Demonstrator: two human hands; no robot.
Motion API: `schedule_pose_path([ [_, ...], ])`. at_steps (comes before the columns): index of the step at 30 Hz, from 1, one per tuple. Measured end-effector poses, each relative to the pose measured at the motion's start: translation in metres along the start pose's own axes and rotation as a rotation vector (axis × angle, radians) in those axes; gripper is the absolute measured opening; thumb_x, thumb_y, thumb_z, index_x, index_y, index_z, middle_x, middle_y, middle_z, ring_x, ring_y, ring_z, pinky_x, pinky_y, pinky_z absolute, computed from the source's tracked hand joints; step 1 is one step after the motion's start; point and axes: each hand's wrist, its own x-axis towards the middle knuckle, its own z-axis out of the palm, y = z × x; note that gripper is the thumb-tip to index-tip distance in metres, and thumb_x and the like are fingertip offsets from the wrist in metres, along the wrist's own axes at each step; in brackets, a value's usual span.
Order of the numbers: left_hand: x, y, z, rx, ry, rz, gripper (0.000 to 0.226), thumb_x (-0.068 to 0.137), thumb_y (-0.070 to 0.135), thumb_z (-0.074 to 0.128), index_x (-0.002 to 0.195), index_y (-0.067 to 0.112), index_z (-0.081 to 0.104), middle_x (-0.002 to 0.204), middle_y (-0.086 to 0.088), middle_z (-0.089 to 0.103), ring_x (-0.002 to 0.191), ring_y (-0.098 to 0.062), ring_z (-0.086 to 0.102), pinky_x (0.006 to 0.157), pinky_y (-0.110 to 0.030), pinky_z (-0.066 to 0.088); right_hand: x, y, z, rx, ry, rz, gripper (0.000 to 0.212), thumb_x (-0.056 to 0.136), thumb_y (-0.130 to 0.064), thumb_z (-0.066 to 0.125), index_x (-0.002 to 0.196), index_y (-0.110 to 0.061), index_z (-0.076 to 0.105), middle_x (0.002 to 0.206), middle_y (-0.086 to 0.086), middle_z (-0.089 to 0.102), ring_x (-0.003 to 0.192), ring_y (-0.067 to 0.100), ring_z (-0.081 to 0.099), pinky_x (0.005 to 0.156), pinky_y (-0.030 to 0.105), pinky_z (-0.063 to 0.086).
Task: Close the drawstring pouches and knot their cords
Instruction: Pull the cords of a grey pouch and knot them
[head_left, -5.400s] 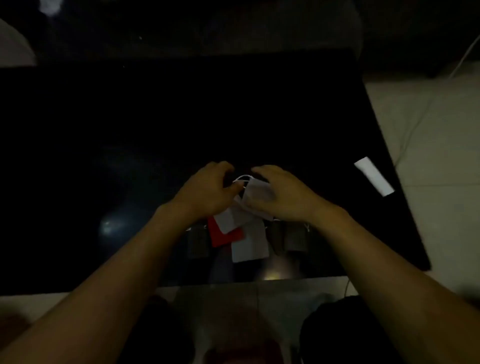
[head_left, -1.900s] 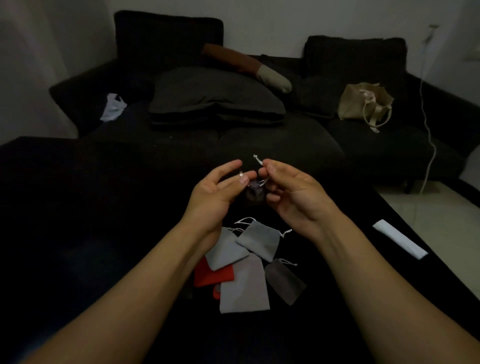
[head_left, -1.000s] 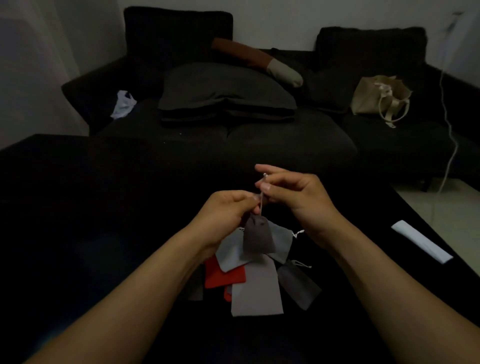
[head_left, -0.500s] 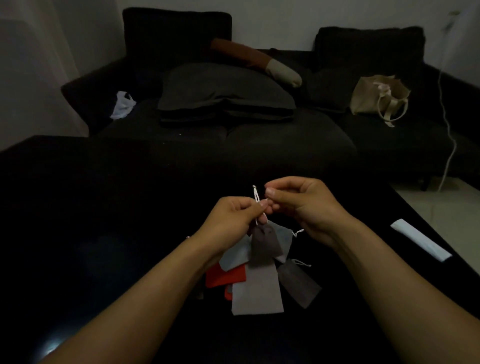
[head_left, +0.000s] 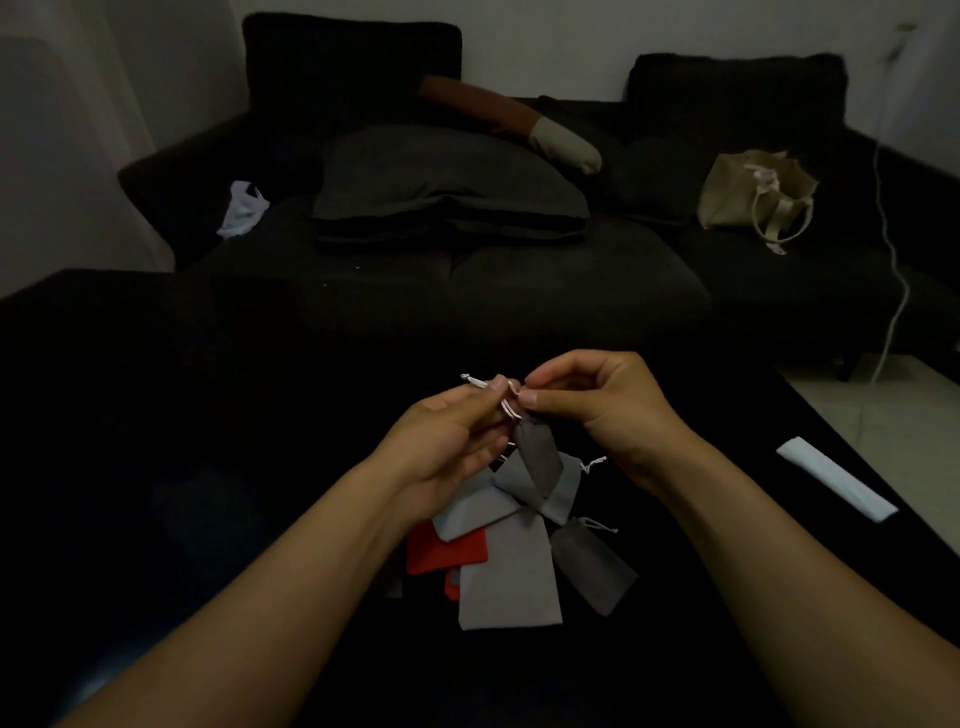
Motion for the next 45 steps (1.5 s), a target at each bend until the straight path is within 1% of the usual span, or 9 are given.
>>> schedule_pose_path([
  [9, 0.000, 0.000, -0.003, 0.136, -0.082, 0.084, 0.014, 0.085, 0.024, 0.069, 0.094, 0.017, 0.077, 0.097, -0.003, 0.075, 0.090, -0.013, 0.068, 0.076, -0.022, 0.054, 0.001, 0.000, -0.001, 0.122, -0.068, 0.163, 0.019, 0.076, 0.013, 0.071, 0.082, -0.005, 0.067, 0.078, 0.011, 0.071, 0.070, 0.017, 0.071, 0.061, 0.022, 0.057],
  [11, 0.000, 0.001, -0.005, 0.255, -0.090, 0.152, 0.011, 0.088, 0.016, 0.068, 0.094, 0.015, 0.078, 0.094, -0.002, 0.075, 0.087, -0.013, 0.069, 0.071, -0.020, 0.054, 0.001, 0.000, -0.003, 0.110, -0.068, 0.207, 0.019, 0.078, 0.011, 0.070, 0.085, -0.006, 0.067, 0.081, 0.011, 0.070, 0.071, 0.016, 0.071, 0.059, 0.021, 0.055],
  [14, -0.002, 0.005, -0.007, 0.447, -0.081, 0.298, 0.012, 0.086, 0.008, 0.071, 0.097, 0.008, 0.077, 0.089, -0.005, 0.076, 0.077, -0.008, 0.070, 0.064, -0.017, 0.053, 0.003, 0.001, -0.006, -0.018, -0.145, 0.275, 0.021, 0.081, -0.001, 0.073, 0.101, -0.008, 0.072, 0.095, 0.013, 0.074, 0.084, 0.017, 0.072, 0.070, 0.025, 0.055],
  [18, -0.006, 0.011, -0.008, 0.590, -0.039, 0.464, 0.014, 0.082, 0.005, 0.074, 0.096, 0.003, 0.076, 0.086, -0.013, 0.076, 0.072, -0.014, 0.072, 0.064, -0.018, 0.056, 0.002, 0.002, -0.003, -0.097, -0.141, 0.265, 0.020, 0.080, -0.009, 0.077, 0.100, -0.006, 0.074, 0.086, 0.008, 0.075, 0.073, 0.010, 0.070, 0.064, 0.023, 0.051],
  [22, -0.004, 0.014, -0.013, 0.691, 0.007, 0.577, 0.016, 0.080, 0.004, 0.077, 0.096, 0.006, 0.073, 0.082, -0.008, 0.076, 0.073, -0.017, 0.074, 0.066, -0.020, 0.057, 0.002, 0.001, 0.000, -0.010, -0.102, 0.242, 0.017, 0.080, -0.006, 0.077, 0.096, -0.011, 0.076, 0.092, 0.008, 0.077, 0.084, 0.016, 0.073, 0.071, 0.025, 0.055],
  [26, -0.005, 0.011, -0.016, 0.854, 0.116, 0.744, 0.019, 0.080, 0.002, 0.078, 0.094, 0.013, 0.073, 0.083, 0.002, 0.074, 0.076, -0.004, 0.072, 0.069, -0.017, 0.057, 0.001, 0.000, 0.002, 0.153, -0.126, 0.225, 0.032, 0.082, 0.001, 0.071, 0.112, -0.007, 0.069, 0.092, 0.008, 0.074, 0.089, 0.018, 0.073, 0.076, 0.026, 0.057],
  [30, -0.007, 0.008, -0.013, 0.791, 0.188, 0.831, 0.022, 0.079, 0.002, 0.078, 0.097, 0.014, 0.072, 0.088, 0.005, 0.074, 0.081, 0.000, 0.072, 0.071, -0.015, 0.057, 0.001, 0.000, 0.004, 0.173, -0.185, 0.262, 0.027, 0.086, -0.009, 0.068, 0.113, -0.007, 0.070, 0.092, 0.010, 0.074, 0.080, 0.017, 0.071, 0.075, 0.025, 0.058],
  [35, -0.008, 0.008, -0.010, 0.704, 0.135, 0.804, 0.022, 0.080, 0.001, 0.076, 0.097, 0.014, 0.071, 0.088, 0.002, 0.075, 0.083, -0.004, 0.073, 0.074, -0.020, 0.058, 0.001, 0.003, 0.008, 0.196, -0.189, 0.322, 0.021, 0.095, -0.023, 0.061, 0.102, -0.007, 0.072, 0.081, 0.005, 0.067, 0.071, 0.011, 0.065, 0.065, 0.021, 0.055],
  [45, 0.001, 0.011, -0.017, 0.651, 0.160, 0.745, 0.017, 0.085, 0.005, 0.071, 0.098, 0.015, 0.073, 0.086, 0.003, 0.076, 0.082, -0.005, 0.074, 0.070, -0.017, 0.057, 0.002, -0.002, 0.005, 0.228, -0.021, 0.238, 0.010, 0.092, -0.013, 0.064, 0.094, -0.007, 0.072, 0.074, 0.002, 0.068, 0.065, 0.007, 0.064, 0.061, 0.017, 0.054],
])
